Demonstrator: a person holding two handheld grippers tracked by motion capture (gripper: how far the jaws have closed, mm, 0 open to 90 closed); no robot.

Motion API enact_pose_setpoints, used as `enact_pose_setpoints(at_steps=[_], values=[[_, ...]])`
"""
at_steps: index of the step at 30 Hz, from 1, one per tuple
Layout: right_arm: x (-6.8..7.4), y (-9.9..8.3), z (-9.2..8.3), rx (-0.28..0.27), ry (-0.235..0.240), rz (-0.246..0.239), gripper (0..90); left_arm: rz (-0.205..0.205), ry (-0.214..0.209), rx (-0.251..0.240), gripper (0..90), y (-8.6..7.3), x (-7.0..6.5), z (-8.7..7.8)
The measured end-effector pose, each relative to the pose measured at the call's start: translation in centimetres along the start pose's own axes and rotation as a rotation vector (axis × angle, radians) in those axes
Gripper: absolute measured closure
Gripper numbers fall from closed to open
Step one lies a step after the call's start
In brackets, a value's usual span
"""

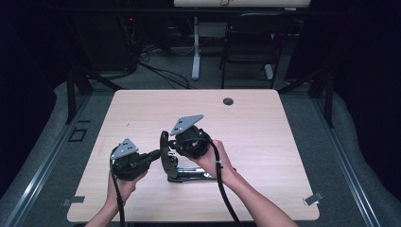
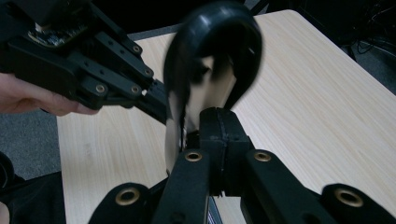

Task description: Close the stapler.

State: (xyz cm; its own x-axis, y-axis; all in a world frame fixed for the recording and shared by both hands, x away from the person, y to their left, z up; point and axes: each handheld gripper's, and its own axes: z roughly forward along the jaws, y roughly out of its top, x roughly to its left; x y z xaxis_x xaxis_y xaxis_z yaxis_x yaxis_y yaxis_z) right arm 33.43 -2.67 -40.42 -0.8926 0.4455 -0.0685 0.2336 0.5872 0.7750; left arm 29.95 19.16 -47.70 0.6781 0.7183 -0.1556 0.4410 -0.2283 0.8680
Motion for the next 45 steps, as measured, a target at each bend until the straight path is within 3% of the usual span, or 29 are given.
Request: enact_pose_setpoints(at_steps=[11, 14, 20, 33, 36, 37, 44, 45], values=[[-0.7, -1.4, -1.1, -0.036, 0.023, 0.031, 90.0, 0.026, -0.022, 0.064, 90.0, -0.2, -0.4, 1.0], [-0.9, -1.9, -1.5, -0.044, 0.015, 0.037, 90.0, 0.012, -0.035, 0.085, 89.6, -0.3, -0.3, 1.3], [-1.3, -3.2, -2.3, -0.061, 0.003, 0.064, 90.0, 0.033, -0.040, 0.121, 89.9, -0.5, -0.8, 1.9], [-2.1, -6.3, -3.3, -0.098, -0.021, 0.117, 90.0, 0.035, -0.062, 0.157, 90.0, -0.6, -0.8, 3.3], [-2.3, -7.0, -3.4, -0.102, -0.034, 0.129, 90.0, 0.041, -0.042, 0.163, 90.0, -0.7, -1.0, 3.7], [-2.3, -7.4, -3.4, -0.110, -0.039, 0.132, 90.0, 0.042, -0.056, 0.175, 90.0, -0.7, -0.8, 3.8], [-3.0, -10.1, -3.5, -0.075, -0.068, 0.178, 90.0, 0.054, -0.066, 0.205, 90.0, -0.8, -1.0, 4.8], [-3.1, -10.2, -3.6, -0.065, -0.074, 0.177, 90.0, 0.060, -0.052, 0.202, 90.0, -0.9, -1.1, 4.9]])
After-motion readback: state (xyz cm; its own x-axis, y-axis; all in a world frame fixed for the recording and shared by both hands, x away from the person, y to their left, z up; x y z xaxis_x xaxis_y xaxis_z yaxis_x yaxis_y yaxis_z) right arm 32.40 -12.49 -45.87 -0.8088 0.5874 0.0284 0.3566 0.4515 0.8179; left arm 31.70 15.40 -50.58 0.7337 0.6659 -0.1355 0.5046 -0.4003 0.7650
